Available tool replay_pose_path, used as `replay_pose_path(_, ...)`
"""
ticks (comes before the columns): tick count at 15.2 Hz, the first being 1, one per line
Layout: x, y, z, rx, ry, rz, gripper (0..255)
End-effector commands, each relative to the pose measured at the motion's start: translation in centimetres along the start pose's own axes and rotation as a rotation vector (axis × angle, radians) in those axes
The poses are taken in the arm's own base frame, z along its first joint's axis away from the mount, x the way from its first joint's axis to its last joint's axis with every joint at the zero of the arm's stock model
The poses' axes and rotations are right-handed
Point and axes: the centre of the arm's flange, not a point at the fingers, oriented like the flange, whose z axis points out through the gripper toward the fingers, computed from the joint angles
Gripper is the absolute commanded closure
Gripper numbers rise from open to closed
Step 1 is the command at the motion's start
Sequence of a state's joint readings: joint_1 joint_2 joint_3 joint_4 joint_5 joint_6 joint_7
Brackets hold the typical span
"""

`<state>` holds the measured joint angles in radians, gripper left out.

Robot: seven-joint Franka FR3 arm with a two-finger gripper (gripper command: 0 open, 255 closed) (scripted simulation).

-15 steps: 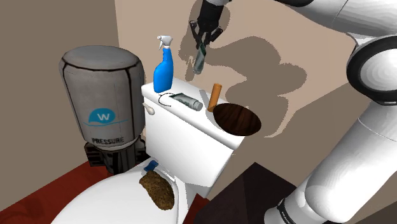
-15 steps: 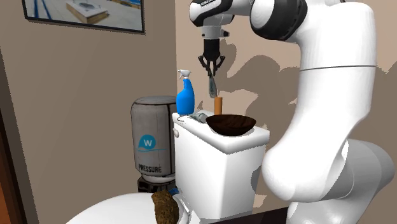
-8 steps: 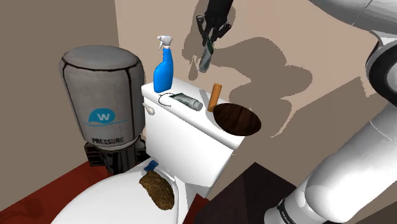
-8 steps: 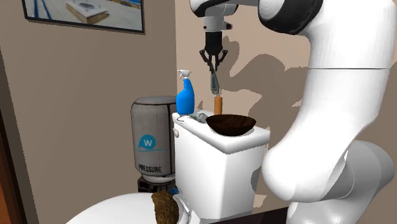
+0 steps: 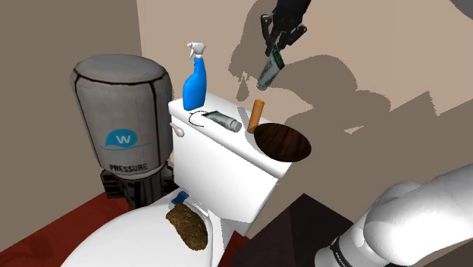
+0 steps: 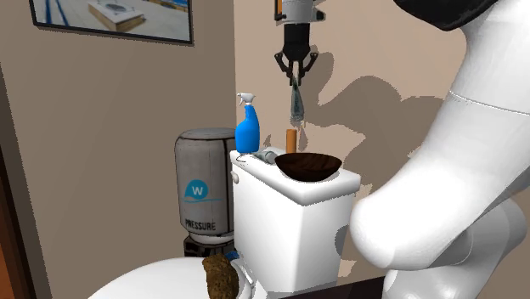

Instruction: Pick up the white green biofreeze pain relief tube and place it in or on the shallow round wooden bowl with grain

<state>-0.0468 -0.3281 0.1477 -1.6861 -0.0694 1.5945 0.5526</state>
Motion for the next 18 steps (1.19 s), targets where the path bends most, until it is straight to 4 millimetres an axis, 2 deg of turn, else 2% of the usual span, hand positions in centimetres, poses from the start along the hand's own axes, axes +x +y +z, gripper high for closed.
replay_pose_path(1,-2.4,1.2,-0.9,0.0,-0.001,0.001,255)
replay_pose_path(6,-7.7,3.9,-3.8,0.0,-0.001,0.001,255)
replay_pose_path(7,-9.5,4.8,-4.8,0.0,-0.001,0.001,255)
replay_pose_path(18,-11.0,4.9,0.8,0.0,-0.001,0.001,255)
